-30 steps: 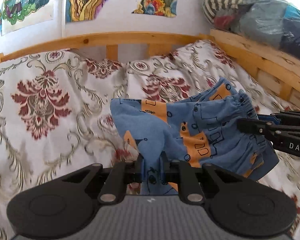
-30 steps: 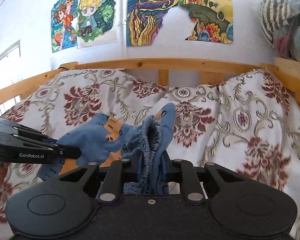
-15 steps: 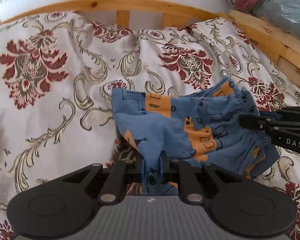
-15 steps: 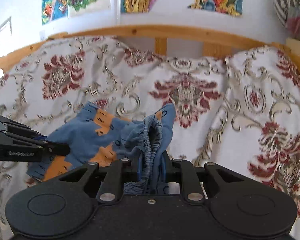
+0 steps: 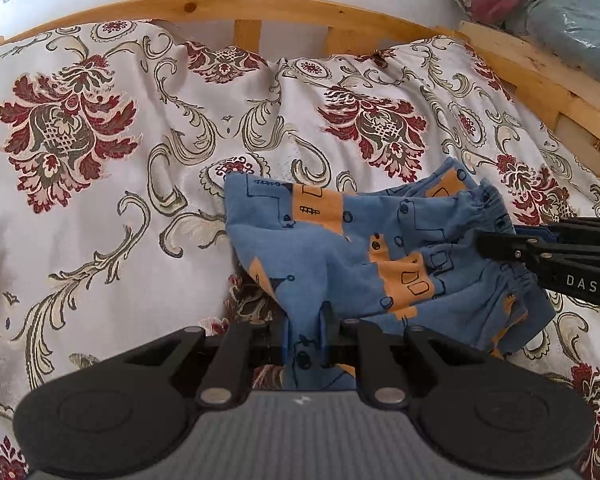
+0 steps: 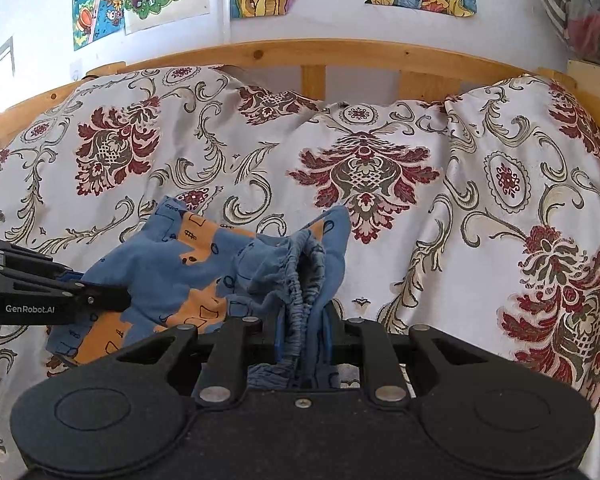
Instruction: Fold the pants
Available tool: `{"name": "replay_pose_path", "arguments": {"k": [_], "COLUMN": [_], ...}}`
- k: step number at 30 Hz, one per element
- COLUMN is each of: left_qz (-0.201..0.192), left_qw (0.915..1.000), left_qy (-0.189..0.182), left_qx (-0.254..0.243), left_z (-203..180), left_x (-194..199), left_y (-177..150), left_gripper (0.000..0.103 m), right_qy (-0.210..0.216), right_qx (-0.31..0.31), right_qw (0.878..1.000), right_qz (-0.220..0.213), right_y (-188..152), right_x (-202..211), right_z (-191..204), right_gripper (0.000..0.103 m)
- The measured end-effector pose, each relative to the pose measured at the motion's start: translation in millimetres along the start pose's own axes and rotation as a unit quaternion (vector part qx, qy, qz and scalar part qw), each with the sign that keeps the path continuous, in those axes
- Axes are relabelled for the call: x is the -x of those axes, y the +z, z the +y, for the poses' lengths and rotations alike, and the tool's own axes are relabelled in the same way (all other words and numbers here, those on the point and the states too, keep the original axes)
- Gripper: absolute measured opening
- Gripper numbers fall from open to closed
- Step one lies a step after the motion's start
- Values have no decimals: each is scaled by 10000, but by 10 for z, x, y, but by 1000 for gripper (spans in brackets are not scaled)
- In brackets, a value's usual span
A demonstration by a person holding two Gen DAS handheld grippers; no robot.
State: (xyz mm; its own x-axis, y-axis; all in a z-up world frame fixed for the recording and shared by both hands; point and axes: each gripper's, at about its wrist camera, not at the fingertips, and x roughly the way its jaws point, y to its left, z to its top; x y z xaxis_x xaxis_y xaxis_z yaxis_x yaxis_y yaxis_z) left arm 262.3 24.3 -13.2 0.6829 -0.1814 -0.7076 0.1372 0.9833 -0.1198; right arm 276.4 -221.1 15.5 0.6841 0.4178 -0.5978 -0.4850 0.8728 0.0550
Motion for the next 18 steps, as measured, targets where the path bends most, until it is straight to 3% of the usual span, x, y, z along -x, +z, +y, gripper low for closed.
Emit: {"name": "replay_pose_path", "arguments": {"k": [14, 18], "left_qz": [46, 97], "left_qw": [10000, 9999], "left_qy": [21, 0], "left_qx": [35, 100], "left_z": [-15, 1], "left_x": [-19, -24], "left_y": [11, 13], "left_gripper": [16, 22], "right_qy": [-64, -81], "right_qx": [260, 245], "right_qw": [9996, 9996], "right_qz": [64, 120], "right_y": [45, 34], "right_x": [-62, -63], "right_z": [19, 10], "right_gripper": [20, 22]}}
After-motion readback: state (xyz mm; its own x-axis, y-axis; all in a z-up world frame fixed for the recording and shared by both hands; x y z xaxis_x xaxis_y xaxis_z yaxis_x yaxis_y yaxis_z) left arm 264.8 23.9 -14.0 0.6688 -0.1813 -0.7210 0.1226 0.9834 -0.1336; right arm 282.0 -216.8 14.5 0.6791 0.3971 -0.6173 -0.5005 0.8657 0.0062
